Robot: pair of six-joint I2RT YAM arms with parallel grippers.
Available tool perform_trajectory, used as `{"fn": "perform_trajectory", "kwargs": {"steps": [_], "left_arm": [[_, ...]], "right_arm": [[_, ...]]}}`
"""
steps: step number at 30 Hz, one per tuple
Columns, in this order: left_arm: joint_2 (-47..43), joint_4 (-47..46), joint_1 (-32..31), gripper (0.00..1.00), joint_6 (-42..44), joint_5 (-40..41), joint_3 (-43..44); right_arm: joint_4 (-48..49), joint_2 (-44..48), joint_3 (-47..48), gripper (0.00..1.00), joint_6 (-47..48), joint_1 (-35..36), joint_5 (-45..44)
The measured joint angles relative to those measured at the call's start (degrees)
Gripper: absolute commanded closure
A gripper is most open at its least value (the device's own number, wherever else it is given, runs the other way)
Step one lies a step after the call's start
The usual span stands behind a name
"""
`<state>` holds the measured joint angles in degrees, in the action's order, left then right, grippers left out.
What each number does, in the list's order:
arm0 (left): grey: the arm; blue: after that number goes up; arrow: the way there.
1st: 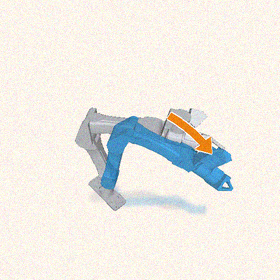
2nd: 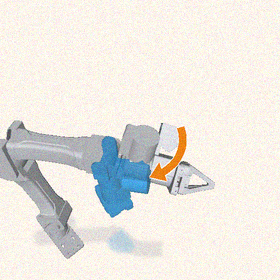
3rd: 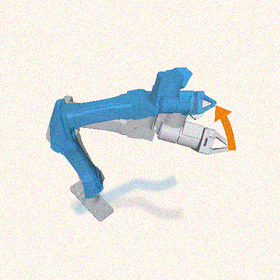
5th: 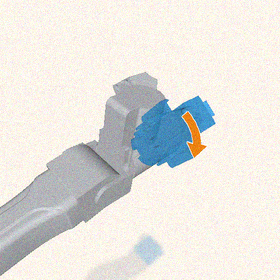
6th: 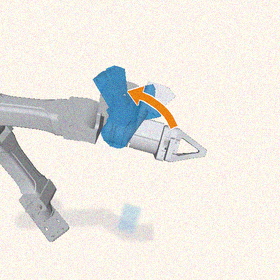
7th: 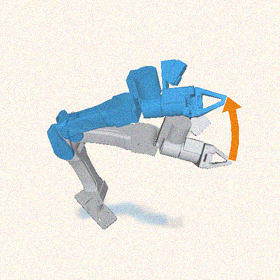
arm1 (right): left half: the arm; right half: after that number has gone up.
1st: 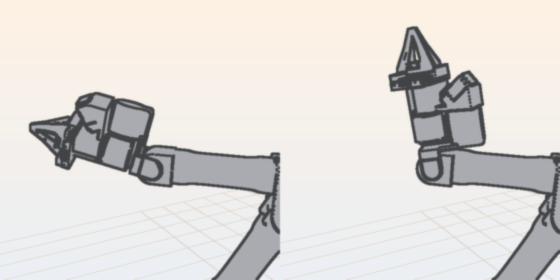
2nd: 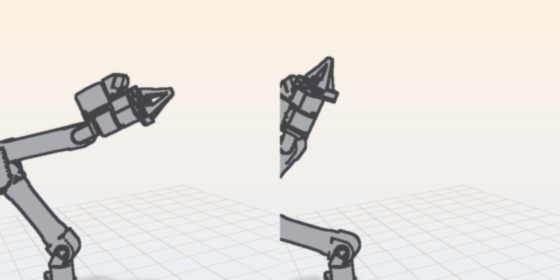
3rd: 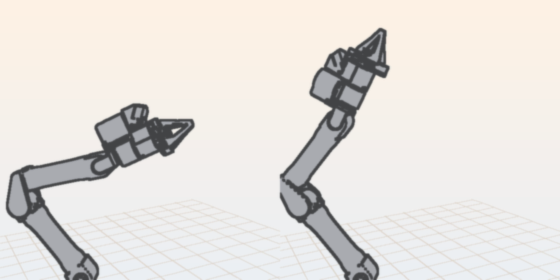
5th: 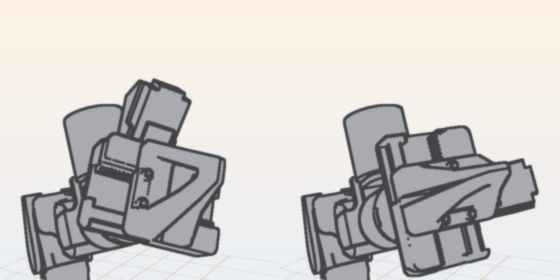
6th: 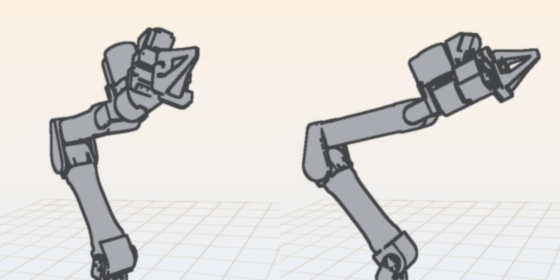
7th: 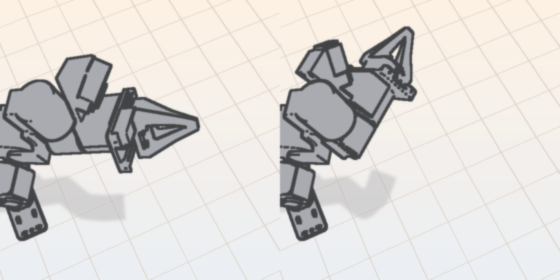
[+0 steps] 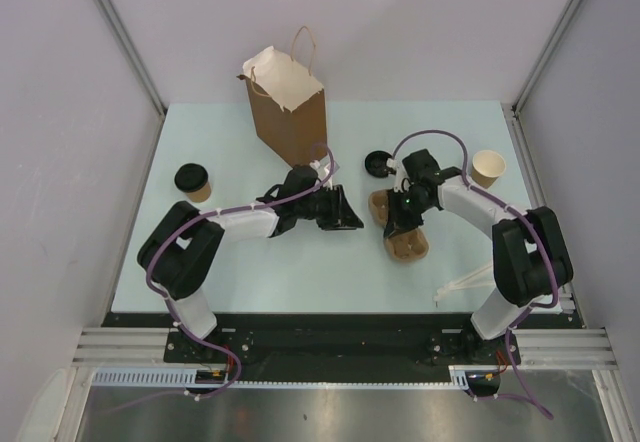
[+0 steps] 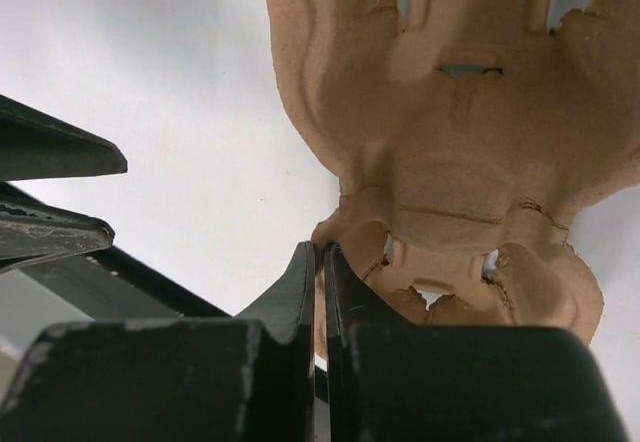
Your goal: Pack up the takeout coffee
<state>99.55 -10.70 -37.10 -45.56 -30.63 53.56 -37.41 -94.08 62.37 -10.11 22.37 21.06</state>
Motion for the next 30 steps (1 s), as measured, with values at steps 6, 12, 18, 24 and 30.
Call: {"fn": "perform_trajectory", "kwargs": {"steps": [6, 12, 18, 24, 30], "left_arm": [[1.01, -2.82, -0.66, 0.55, -1.64, -0.66, 0.15], [4.26, -4.68, -3.45, 0.55, -3.98, -1.29, 2.43], [5.4, -6.84, -4.92, 0.56, -5.99, -2.05, 3.15], [5.86, -8.33, -5.31, 0.57, -7.06, -2.67, 3.17], [6.19, -8.33, -5.46, 0.57, -7.04, -2.62, 3.17]], "right_arm": [[0.02, 0.02, 0.02, 1.0, -1.03, -5.05, 6.56], [0.5, 0.02, 0.02, 1.0, -3.43, -8.04, 11.78], [1.01, 0.02, 0.02, 1.0, -5.62, -8.72, 15.52], [2.16, 0.02, 0.02, 1.0, -7.82, -9.55, 18.38], [2.97, 0.0, 0.02, 1.0, -9.62, -10.32, 20.85]]}}
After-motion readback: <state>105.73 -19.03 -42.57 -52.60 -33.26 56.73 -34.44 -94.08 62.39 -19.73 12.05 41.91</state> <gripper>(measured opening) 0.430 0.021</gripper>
